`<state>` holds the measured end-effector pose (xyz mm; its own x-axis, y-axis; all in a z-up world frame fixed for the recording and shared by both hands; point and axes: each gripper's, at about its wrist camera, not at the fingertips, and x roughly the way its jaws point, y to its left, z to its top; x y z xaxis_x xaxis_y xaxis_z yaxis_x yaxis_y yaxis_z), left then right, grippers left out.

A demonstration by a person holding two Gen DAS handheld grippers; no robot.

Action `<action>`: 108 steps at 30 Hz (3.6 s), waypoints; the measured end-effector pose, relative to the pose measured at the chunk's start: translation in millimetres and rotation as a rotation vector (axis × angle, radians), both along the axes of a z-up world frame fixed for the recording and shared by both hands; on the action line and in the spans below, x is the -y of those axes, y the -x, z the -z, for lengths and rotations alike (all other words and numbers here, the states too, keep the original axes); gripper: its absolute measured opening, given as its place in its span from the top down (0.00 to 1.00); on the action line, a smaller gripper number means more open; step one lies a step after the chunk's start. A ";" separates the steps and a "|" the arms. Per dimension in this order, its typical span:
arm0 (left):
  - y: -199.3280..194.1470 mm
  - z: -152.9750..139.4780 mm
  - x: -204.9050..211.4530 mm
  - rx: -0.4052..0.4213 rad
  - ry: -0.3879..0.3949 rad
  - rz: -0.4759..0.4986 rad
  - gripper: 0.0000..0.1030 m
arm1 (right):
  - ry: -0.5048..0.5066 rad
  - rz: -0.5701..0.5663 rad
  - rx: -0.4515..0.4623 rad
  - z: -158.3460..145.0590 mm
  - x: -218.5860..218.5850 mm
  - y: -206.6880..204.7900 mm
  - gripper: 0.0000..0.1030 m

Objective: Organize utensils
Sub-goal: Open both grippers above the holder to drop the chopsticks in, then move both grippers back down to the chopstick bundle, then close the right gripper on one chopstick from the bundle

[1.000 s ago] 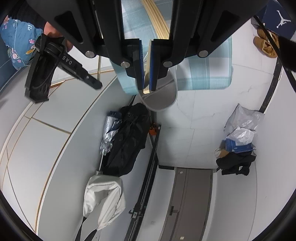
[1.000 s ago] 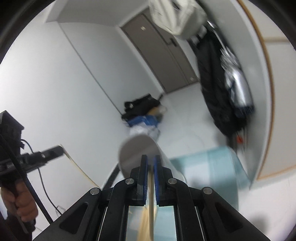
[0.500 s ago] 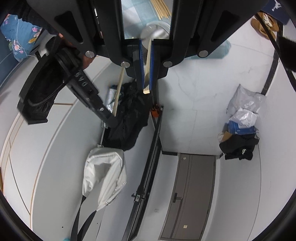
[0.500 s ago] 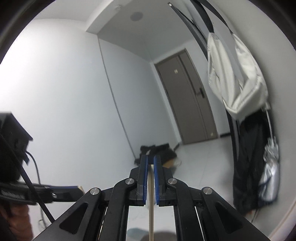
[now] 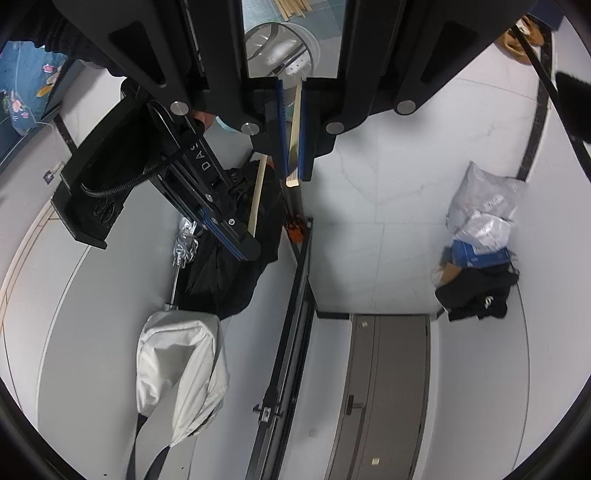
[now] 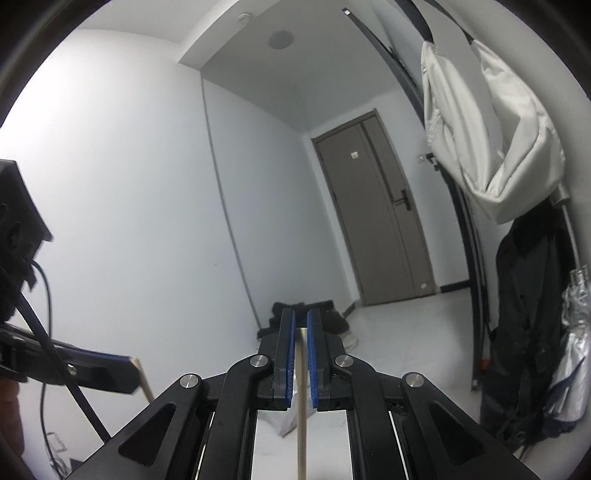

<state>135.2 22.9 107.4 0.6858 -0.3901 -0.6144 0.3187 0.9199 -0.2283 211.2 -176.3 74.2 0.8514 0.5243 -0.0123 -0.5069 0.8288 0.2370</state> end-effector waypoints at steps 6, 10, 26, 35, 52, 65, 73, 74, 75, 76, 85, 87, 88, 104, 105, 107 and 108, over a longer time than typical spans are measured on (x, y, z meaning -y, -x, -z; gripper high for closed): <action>-4.1 13.0 4.1 -0.041 0.033 0.038 0.98 | 0.071 -0.076 0.005 13.9 -5.5 9.6 0.94; -7.2 22.4 4.2 -0.095 0.034 0.030 0.98 | 0.115 -0.137 -0.031 22.1 -4.4 20.8 0.94; 29.1 26.8 -29.0 -0.123 0.053 -0.211 0.59 | 0.125 -0.247 -0.255 30.3 4.9 77.2 0.68; 75.7 36.0 -29.8 -0.032 0.032 -0.320 0.41 | 0.228 -0.080 -0.332 24.9 -2.3 137.4 0.36; 122.6 97.9 -22.0 -0.049 -0.003 -0.375 0.26 | 0.381 0.212 -0.527 68.7 -4.3 196.5 0.15; 127.2 161.4 -27.6 -0.161 -0.037 -0.382 0.23 | 0.478 0.229 -0.710 136.8 -2.0 196.6 0.15; 123.6 187.6 -35.4 -0.259 -0.053 -0.417 0.23 | 0.447 0.171 -0.806 172.2 5.4 178.0 0.16; 122.8 189.8 -36.2 -0.268 -0.055 -0.422 0.23 | 0.449 0.168 -0.810 175.6 4.3 176.8 0.16; 121.6 190.5 -36.8 -0.274 -0.058 -0.428 0.23 | 0.450 0.161 -0.815 178.4 3.0 175.2 0.16; 120.9 189.7 -38.5 -0.274 -0.057 -0.435 0.23 | 0.448 0.153 -0.819 181.0 2.0 173.4 0.17; 111.4 187.5 -43.1 -0.273 -0.029 -0.461 0.23 | 0.436 0.090 -0.879 201.9 -9.7 151.5 0.30; 109.7 190.2 -44.3 -0.283 -0.029 -0.461 0.23 | 0.433 0.077 -0.907 206.6 -12.5 145.9 0.33; 109.4 191.8 -44.5 -0.288 -0.034 -0.463 0.23 | 0.429 0.068 -0.913 209.1 -14.5 143.9 0.37; 99.8 198.4 -56.7 -0.339 -0.003 -0.493 0.23 | 0.604 0.111 -0.825 216.0 -46.1 133.3 0.62; 99.4 199.7 -57.1 -0.348 -0.003 -0.496 0.23 | 0.606 0.112 -0.825 215.7 -46.9 133.0 0.63; 99.1 200.5 -58.2 -0.357 -0.004 -0.500 0.23 | 0.609 0.108 -0.831 215.8 -47.8 131.4 0.76; 99.7 200.1 -58.9 -0.356 -0.001 -0.502 0.23 | 0.613 0.107 -0.833 215.8 -47.8 131.0 0.76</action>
